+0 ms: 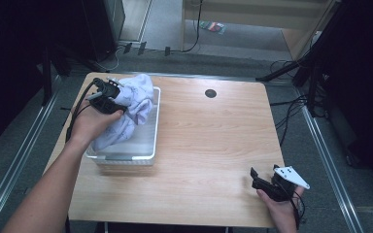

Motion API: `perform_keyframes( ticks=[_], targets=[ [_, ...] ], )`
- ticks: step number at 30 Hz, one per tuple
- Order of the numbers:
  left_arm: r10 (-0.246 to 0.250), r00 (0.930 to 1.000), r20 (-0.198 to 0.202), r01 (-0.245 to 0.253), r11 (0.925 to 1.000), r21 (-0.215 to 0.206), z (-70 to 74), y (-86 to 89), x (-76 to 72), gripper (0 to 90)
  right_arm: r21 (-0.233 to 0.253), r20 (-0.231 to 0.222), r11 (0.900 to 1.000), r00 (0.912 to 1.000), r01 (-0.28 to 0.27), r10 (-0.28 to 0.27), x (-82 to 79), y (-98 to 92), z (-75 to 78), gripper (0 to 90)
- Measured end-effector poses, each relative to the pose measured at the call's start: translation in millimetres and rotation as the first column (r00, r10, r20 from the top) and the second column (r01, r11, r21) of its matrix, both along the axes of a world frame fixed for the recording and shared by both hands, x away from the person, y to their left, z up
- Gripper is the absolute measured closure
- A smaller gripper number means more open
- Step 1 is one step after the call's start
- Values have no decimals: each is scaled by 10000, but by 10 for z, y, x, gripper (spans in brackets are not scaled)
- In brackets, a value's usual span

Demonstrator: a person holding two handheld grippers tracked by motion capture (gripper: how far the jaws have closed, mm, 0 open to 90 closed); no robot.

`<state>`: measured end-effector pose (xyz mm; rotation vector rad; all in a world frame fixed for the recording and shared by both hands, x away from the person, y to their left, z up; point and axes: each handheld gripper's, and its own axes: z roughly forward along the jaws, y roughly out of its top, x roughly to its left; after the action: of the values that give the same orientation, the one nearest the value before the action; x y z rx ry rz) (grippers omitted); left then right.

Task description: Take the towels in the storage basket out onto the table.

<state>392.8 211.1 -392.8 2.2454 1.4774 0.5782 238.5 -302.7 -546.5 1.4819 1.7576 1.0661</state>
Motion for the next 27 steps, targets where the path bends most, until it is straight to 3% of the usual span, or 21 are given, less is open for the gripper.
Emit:
perform_keyframes(
  ticks=[7,27],
  targets=[
    [-318,9995,13,318,9994,138,174,-119,1,620,-29,12,10000,10000,-3,3,-1,1,0,121],
    [-1234,9921,208,1233,9923,65,400,-595,-34,615,-25,22,10000,10000,-5,5,-1,4,1,121]
  ],
)
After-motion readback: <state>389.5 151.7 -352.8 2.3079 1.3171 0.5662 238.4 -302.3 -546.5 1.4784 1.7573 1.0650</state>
